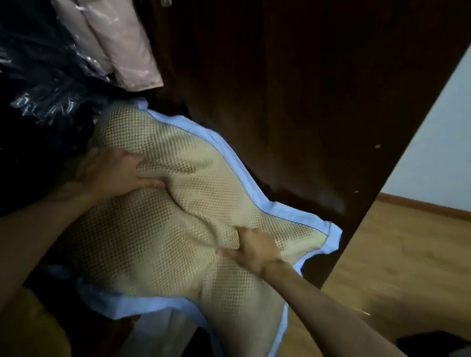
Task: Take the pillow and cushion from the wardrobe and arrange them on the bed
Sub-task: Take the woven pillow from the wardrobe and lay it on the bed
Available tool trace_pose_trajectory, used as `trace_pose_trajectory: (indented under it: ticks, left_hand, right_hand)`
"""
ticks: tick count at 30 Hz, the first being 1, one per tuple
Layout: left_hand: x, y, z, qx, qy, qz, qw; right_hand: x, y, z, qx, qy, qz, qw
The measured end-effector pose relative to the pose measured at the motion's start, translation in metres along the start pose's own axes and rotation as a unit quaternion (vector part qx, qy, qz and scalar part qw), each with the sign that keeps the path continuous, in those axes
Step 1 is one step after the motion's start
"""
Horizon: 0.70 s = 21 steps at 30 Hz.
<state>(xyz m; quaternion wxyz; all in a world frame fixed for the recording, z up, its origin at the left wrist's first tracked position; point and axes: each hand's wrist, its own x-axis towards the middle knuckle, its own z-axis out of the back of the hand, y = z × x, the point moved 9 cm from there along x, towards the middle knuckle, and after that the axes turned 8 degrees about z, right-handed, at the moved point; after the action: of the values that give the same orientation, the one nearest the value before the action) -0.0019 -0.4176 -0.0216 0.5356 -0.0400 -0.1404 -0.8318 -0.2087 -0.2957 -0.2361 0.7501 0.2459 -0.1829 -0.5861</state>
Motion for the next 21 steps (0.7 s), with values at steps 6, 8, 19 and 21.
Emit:
trace_pose_trajectory:
  ticks: [6, 8, 19, 21]
  left_hand:
    - [-0.003, -0.127, 0.030, 0.021, 0.045, -0.010, 0.999]
    - [-0.006, -0.176, 0.034, 0.031, 0.055, -0.024, 0.998]
    - [-0.011, -0.488, 0.100, -0.082, 0.045, -0.172, 0.981]
    - [-0.008, -0.525, 0.108, -0.101, 0.056, -0.176, 0.978]
  right_hand:
    - [-0.091, -0.069, 0.101, -0.045, -0.039, 0.008, 0.998]
    - [-0.128, -0.097, 0.133, -0.033, -0.028, -0.005, 0.999]
    - [-0.361, -0.235, 0.325, -0.195, -0.011, -0.172, 0.966]
    - [-0.396, -0.248, 0.356, -0.229, -0.017, -0.209, 0.951]
